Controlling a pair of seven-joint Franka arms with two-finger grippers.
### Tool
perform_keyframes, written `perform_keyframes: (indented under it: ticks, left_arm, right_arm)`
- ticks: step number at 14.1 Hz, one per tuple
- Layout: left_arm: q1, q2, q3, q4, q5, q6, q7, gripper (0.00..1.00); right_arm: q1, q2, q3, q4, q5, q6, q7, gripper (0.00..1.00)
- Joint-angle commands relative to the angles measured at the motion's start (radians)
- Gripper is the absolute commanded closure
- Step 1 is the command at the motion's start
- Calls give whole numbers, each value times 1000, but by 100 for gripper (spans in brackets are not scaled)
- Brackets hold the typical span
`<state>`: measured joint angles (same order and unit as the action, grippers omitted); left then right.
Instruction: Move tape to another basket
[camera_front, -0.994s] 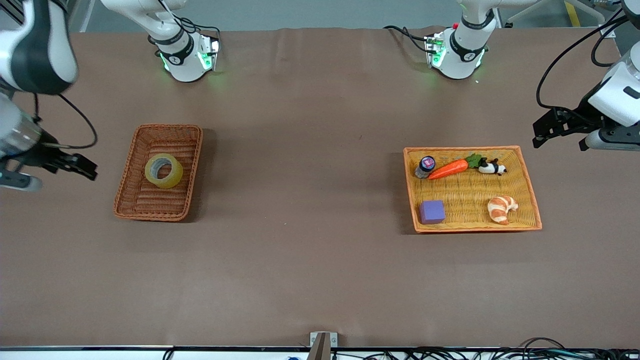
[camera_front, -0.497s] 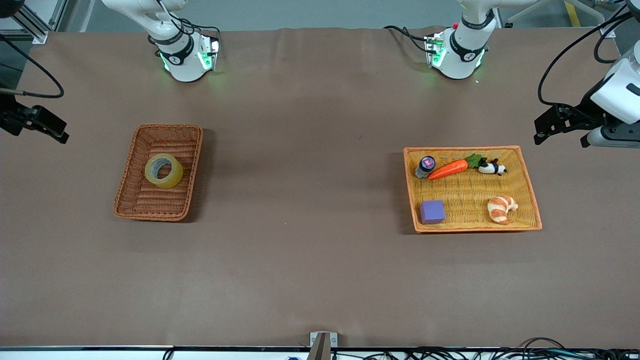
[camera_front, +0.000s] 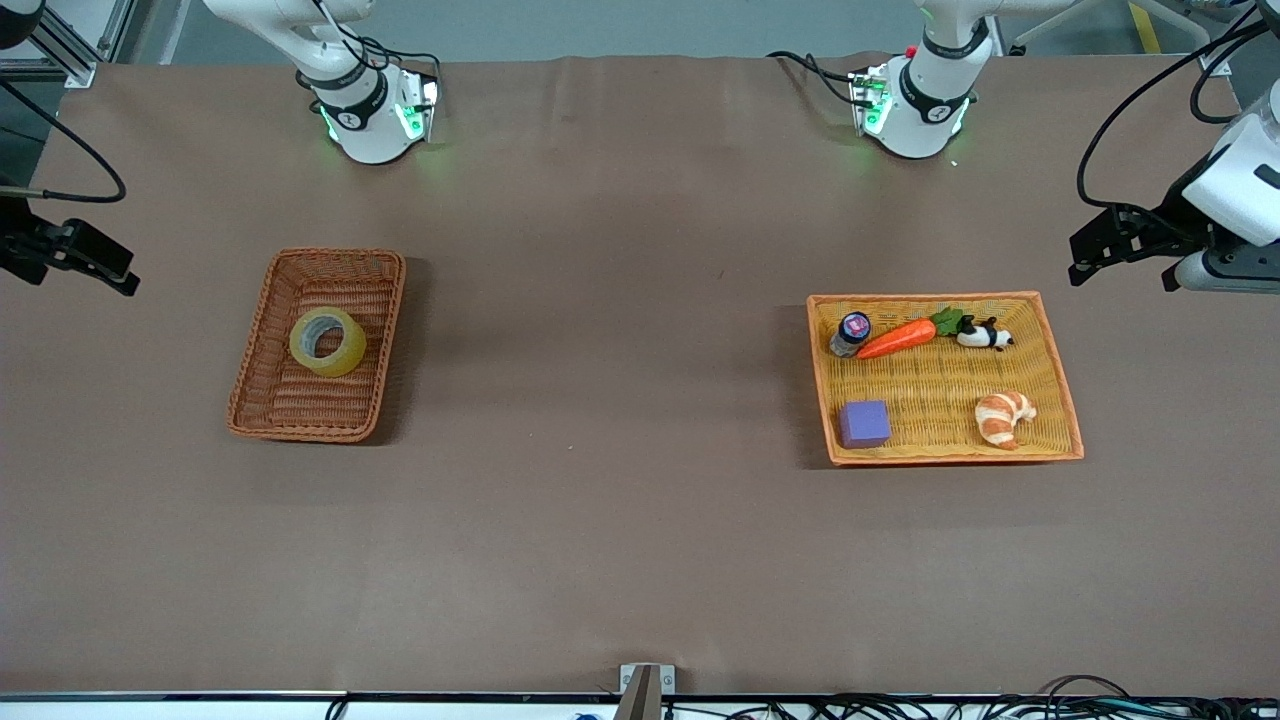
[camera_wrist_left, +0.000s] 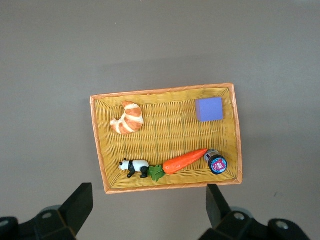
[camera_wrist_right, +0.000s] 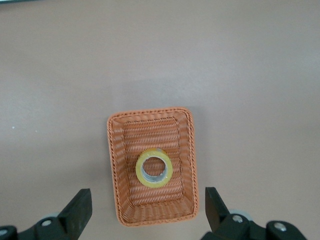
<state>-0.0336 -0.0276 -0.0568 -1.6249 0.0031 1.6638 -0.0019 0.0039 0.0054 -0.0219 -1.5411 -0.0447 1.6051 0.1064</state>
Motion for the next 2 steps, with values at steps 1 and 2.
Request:
perform_keyframes:
  ticks: [1,2]
  left_arm:
    - [6,3,-5,13,5,-18,-7,0]
    - [4,5,-5,13,5,-18,-7,0]
  right_arm:
    - [8,-12,-18,-28,29,26,-13,0]
    - [14,-12,-20,-28,29,26,-13,0]
